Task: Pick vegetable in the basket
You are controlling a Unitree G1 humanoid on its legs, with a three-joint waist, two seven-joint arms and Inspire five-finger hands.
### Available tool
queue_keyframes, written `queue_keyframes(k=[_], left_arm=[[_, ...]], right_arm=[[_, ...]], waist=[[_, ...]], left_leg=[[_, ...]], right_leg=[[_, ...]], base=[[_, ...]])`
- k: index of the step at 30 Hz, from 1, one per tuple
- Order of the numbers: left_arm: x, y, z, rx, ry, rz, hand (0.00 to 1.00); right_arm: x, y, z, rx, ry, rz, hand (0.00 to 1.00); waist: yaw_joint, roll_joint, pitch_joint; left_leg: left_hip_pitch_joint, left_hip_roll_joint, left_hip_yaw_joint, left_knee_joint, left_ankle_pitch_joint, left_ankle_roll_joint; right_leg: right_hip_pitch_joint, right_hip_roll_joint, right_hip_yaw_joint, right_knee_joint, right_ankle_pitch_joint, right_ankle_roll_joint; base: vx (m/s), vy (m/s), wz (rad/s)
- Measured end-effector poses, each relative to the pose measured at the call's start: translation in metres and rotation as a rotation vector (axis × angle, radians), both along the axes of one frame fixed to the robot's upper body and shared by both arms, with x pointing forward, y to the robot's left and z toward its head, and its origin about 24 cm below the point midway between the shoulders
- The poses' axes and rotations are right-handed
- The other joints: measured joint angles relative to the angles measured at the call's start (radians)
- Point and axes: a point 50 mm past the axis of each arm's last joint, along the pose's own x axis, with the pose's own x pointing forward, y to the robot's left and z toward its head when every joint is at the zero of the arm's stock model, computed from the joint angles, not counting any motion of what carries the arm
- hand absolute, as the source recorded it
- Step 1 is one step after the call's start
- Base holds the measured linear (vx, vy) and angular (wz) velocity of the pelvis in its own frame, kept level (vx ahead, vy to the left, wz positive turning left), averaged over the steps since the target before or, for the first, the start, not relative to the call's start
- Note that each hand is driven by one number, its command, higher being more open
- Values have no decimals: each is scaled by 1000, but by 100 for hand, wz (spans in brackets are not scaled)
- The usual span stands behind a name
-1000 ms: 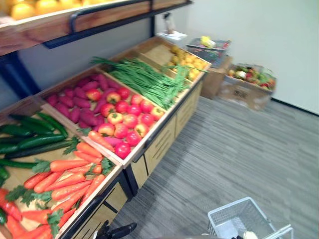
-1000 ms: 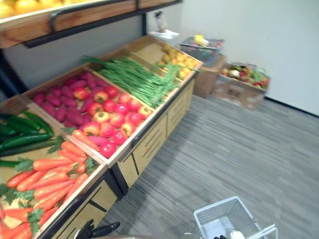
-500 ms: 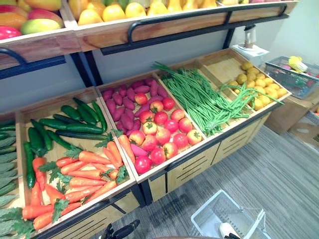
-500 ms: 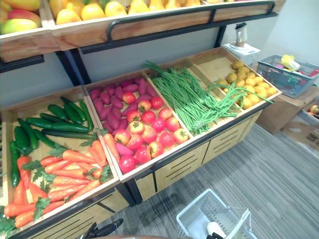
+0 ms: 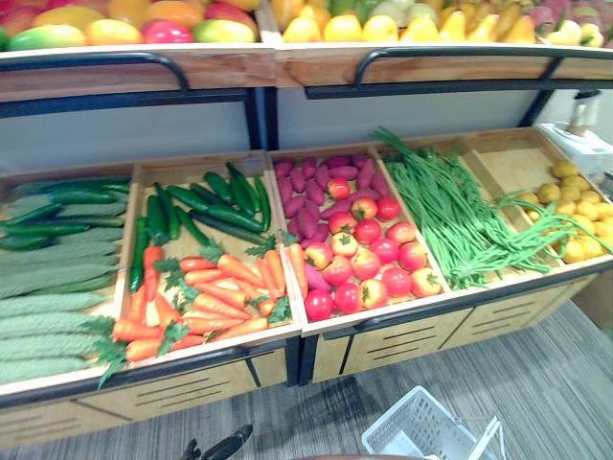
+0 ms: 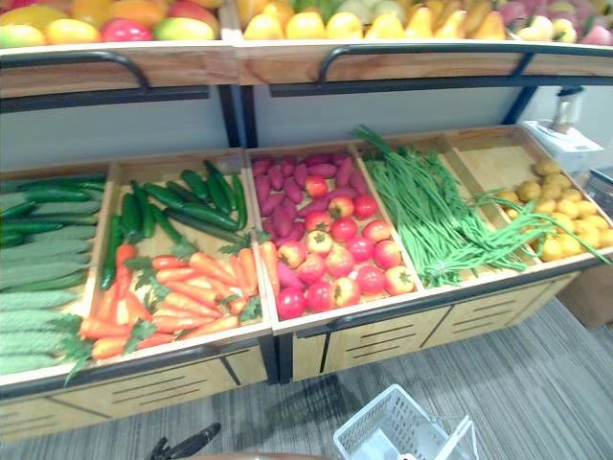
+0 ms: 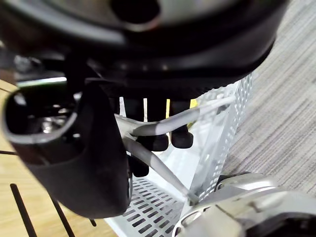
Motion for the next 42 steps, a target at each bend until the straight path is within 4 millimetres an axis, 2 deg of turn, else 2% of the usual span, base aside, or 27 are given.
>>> queue_keyframes(k=[1, 2, 5, 10, 19, 24, 26, 27, 36, 42], left_arm=[[-6, 4, 0, 9, 16, 32, 100], [-9, 4, -1, 10, 25, 44, 100], [-29, 6, -2, 9, 70, 121, 100], [-50, 17, -1, 33, 100, 341, 100], [-42, 18, 0, 48, 73, 363, 100], [-45, 15, -1, 35, 87, 363, 100], [-47, 10, -3, 22, 94, 358, 100], [-43, -5, -7, -28, 104, 269, 100], [-42, -5, -7, -28, 102, 267, 100], [-38, 3, -5, -12, 83, 295, 100]], right_arm=[[3, -1, 1, -5, -11, 10, 0], [3, -1, 1, -7, -12, 11, 0], [0, -4, 1, -7, -13, -18, 0], [-4, -1, -2, 27, 7, -57, 0], [-1, -7, -2, 18, 16, -45, 0], [-2, -8, -2, 13, 27, -38, 0], [-4, -8, -3, 14, 33, -39, 0], [-2, -12, -3, 11, 40, -34, 0], [-3, -12, -3, 7, 41, -45, 0], [-7, -12, -3, 6, 46, -111, 0]], waist=[[-2, 3, 3], [-3, 6, 0], [-3, 18, -19], [-3, 8, -20], [-4, 25, -11], [-4, 30, -8], [-4, 30, -8], [-6, 42, -5], [-6, 39, -3], [-13, 32, -8]], left_leg=[[8, 5, 60, -12, -2, 1], [11, 4, 72, -23, -1, 1], [40, -16, 81, -139, 58, 3], [40, -30, 79, -171, 75, 8], [58, -38, 75, -171, 74, 10], [59, -38, 71, -171, 73, 12], [60, -39, 68, -171, 73, 12], [70, -39, 64, -171, 72, 12], [66, -42, 56, -176, 72, 12], [35, -53, 3, -176, 74, 15]], right_leg=[[3, 3, -9, -7, 5, 2], [7, 6, -13, -14, 9, 5], [8, 14, -10, -61, 35, 15], [9, 12, -9, -73, 50, 18], [29, 10, -9, -73, 48, 17], [29, 10, -9, -70, 47, 17], [30, 10, -10, -69, 47, 17], [40, 10, -10, -69, 47, 17], [40, 5, -19, -69, 46, 19], [41, -13, -73, -72, 38, 30]], base=[[-180, 76, 15], [-153, 51, 15], [-69, 36, 3], [-7, 18, 1], [11, 3, 0], [-28, 7, 1], [0, 0, 0], [0, 0, 0], [0, 0, 2], [8, 13, 25]])
